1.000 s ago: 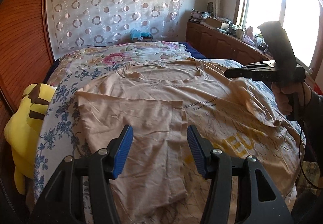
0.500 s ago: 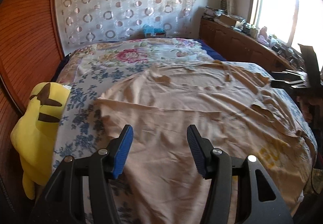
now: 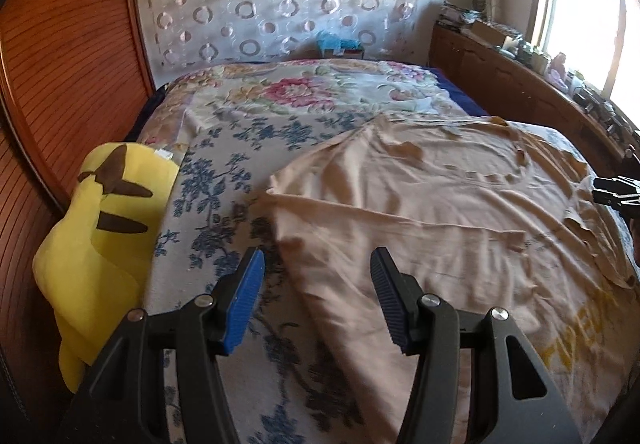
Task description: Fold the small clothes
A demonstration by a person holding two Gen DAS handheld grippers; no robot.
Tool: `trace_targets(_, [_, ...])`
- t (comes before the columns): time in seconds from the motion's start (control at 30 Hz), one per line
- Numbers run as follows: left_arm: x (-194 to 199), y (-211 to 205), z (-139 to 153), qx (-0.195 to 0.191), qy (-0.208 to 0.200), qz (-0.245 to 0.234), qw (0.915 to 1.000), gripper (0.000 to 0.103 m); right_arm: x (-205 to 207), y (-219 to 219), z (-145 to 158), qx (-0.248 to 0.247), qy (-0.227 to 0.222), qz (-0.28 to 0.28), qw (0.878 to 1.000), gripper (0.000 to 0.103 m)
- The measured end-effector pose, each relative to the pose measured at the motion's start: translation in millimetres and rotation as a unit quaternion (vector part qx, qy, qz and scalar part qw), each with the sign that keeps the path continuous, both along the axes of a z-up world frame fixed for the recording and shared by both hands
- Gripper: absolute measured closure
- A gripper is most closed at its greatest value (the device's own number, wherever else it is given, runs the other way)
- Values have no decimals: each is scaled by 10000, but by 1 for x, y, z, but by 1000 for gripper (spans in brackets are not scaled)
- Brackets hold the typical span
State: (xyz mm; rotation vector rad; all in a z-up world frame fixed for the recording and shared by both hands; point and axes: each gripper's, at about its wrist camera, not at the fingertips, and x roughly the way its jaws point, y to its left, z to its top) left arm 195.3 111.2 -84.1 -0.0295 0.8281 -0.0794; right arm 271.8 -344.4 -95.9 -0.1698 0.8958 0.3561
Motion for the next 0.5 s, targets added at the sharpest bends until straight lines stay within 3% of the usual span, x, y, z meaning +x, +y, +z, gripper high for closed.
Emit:
trace_targets(0.2, [10, 17, -11, -223, 190, 92, 9995, 48, 10, 10, -10, -94, 27, 38, 9999, 27])
trace_targets(0.5, [36, 16, -19, -250, 366, -5, 9990, 48, 11, 11, -12, -104, -96, 19, 9999, 27])
